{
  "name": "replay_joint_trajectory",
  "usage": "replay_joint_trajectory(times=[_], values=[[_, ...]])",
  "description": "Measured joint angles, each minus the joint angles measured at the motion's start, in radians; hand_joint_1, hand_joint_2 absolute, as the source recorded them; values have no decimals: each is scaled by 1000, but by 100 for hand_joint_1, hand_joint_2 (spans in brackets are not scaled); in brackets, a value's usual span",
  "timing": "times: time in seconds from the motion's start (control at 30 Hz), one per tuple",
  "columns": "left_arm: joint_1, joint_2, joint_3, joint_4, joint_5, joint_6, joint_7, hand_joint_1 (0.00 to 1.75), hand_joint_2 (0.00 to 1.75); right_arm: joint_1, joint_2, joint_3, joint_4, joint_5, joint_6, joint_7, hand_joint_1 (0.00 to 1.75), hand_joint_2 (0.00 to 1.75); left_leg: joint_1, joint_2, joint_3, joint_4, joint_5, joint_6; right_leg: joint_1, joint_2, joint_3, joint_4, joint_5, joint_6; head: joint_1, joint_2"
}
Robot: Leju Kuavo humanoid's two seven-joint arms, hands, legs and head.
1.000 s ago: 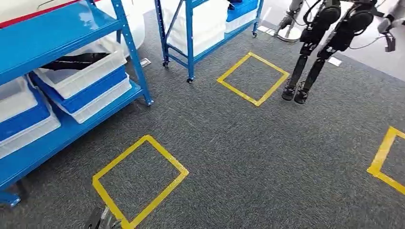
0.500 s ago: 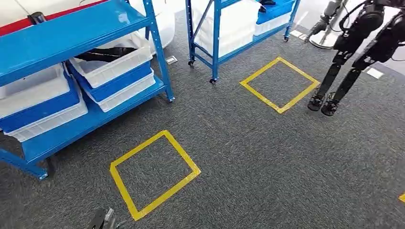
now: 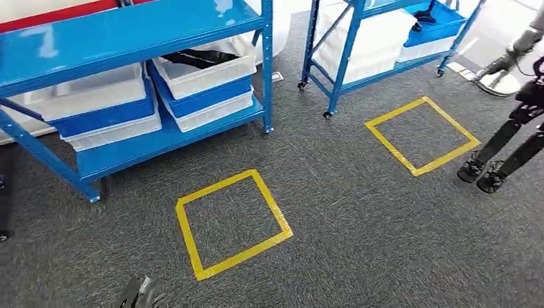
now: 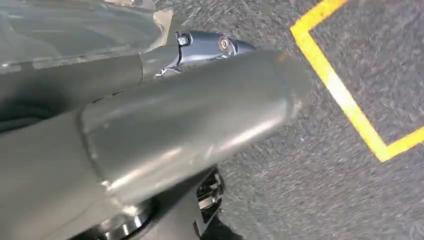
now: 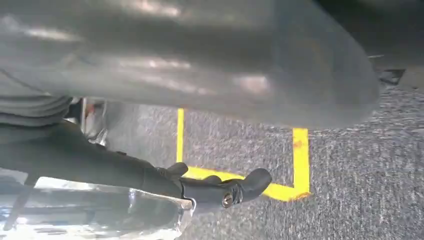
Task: Take the parts from the cabinet and place them on the table.
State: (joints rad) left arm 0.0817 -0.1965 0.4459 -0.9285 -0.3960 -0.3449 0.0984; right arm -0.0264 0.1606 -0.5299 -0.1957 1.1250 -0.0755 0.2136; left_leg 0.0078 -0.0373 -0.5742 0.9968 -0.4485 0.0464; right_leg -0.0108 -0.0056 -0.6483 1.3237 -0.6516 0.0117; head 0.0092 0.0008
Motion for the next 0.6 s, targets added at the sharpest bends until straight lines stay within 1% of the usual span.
replay_joint_trajectory(times=[0.03, 0.07, 0.1, 0.13, 0.17, 0.2, 0.23, 0.27, 0.3, 0.33, 0.37, 0.4, 0.43, 0.47, 0.5, 0.53, 0.57, 0.6], values=[[4, 0, 0, 0, 0, 0, 0, 0, 0, 2, -1, -1, 0, 0, 0, 0, 0, 0, 1, -15, 1, 1, 0, -1, -3, 1, 8, -20, 15, 10, 0, 0], [6, 0, 0, 0, 0, 0, 0, 0, 0, 2, -2, -2, 0, 1, 0, 0, 0, 0, 3, -31, 2, 2, 1, -2, -6, 2, 35, -84, 49, 24, 0, 0], [6, 0, 0, 0, 2, -1, 0, 0, 0, 1, -3, -3, 0, 3, 0, 0, 0, 0, 4, -46, 2, 4, 1, -6, -13, 10, 71, -169, 89, 37, 0, 0], [6, -1, 0, 0, 5, -1, 0, 0, 0, 1, -5, -5, 0, 6, -1, -1, 0, 0, 6, -60, 1, 8, 0, -12, -21, 36, 108, -256, 125, 47, 0, 0], [5, 0, 0, 0, 8, -1, 0, 0, 0, 4, -4, -5, 1, 8, -1, -2, 0, 0, 1, -70, -6, 15, -2, -21, -24, 78, 118, -302, 134, 49, 5, 0], [6, 0, 0, -3, 8, 0, 0, 0, 0, 3, -4, -5, 1, 11, -1, -5, 0, 0, -1, -83, -10, 21, -6, -28, -20, 66, 115, -304, 139, 35, 3, 0], [9, 0, 1, -8, 9, 3, -2, 0, 0, 0, -4, -5, 1, 14, -2, -7, 0, 0, -1, -88, -12, 18, -5, -32, -16, 57, 115, -303, 138, 28, -1, 0], [11, 0, 1, -9, 9, 6, -2, 0, 0, -2, -5, -5, 1, 15, -2, -8, 0, 0, 3, -96, -13, 13, -2, -37, -11, 50, 119, -302, 137, 21, 0, 0], [15, 0, 2, -9, 9, 10, -2, 0, 0, -2, -4, -5, 1, 15, -2, -9, 0, 0, 6, -105, -16, 13, 2, -43, -16, 39, 128, -303, 142, 12, -1, 0], [19, 1, 3, -11, 9, 11, -2, 0, 0, -3, -2, -5, 1, 15, -2, -10, 0, 0, 11, -97, -19, 22, -4, -44, -26, 26, 129, -306, 147, 5, -1, 0], [21, 1, 3, -15, 9, 11, -3, 0, 0, -1, -3, -5, 1, 16, -2, -11, 0, 0, 4, -37, -32, 53, -28, -46, -22, 19, 129, -306, 147, -1, -5, 0], [17, 0, 3, -16, 9, 11, -3, 0, 0, 1, -2, -5, 1, 16, -2, -12, 0, 0, 4, 1, -67, 123, -71, -51, -18, 6, 129, -306, 146, -7, -14, 0], [13, 1, 3, -17, 10, 12, -3, 0, 0, 3, -2, -5, 1, 16, -2, -12, 0, 0, 5, 20, -107, 206, -112, -54, -13, -8, 128, -306, 144, -9, -14, 0], [12, 1, 3, -17, 10, 12, -3, 0, 0, 5, -3, -5, 1, 16, -2, -12, 0, 0, 5, 29, -149, 289, -144, -55, -10, -24, 128, -306, 142, -12, -15, 0], [14, 1, 3, -17, 10, 11, -3, 0, 0, 5, -3, -5, 1, 16, -2, -12, 0, 0, 5, 33, -173, 337, -154, -56, -7, -37, 128, -306, 141, -15, -14, 0], [17, 1, 3, -17, 10, 11, -3, 0, 0, 5, -4, -5, 1, 16, -2, -12, 0, 0, 5, 35, -171, 332, -137, -54, -5, -51, 129, -306, 139, -17, -15, 0], [18, 1, 3, -17, 10, 11, -3, 0, 0, 4, -4, -5, 1, 16, -2, -12, 0, 0, 5, 37, -146, 282, -104, -50, -4, -62, 131, -306, 137, -19, -15, 0], [18, 1, 3, -19, 10, 11, -3, 0, 0, 2, -4, -5, 1, 16, -2, -12, 0, 0, 4, 43, -105, 205, -65, -45, -2, -73, 134, -306, 136, -21, -15, 0]])
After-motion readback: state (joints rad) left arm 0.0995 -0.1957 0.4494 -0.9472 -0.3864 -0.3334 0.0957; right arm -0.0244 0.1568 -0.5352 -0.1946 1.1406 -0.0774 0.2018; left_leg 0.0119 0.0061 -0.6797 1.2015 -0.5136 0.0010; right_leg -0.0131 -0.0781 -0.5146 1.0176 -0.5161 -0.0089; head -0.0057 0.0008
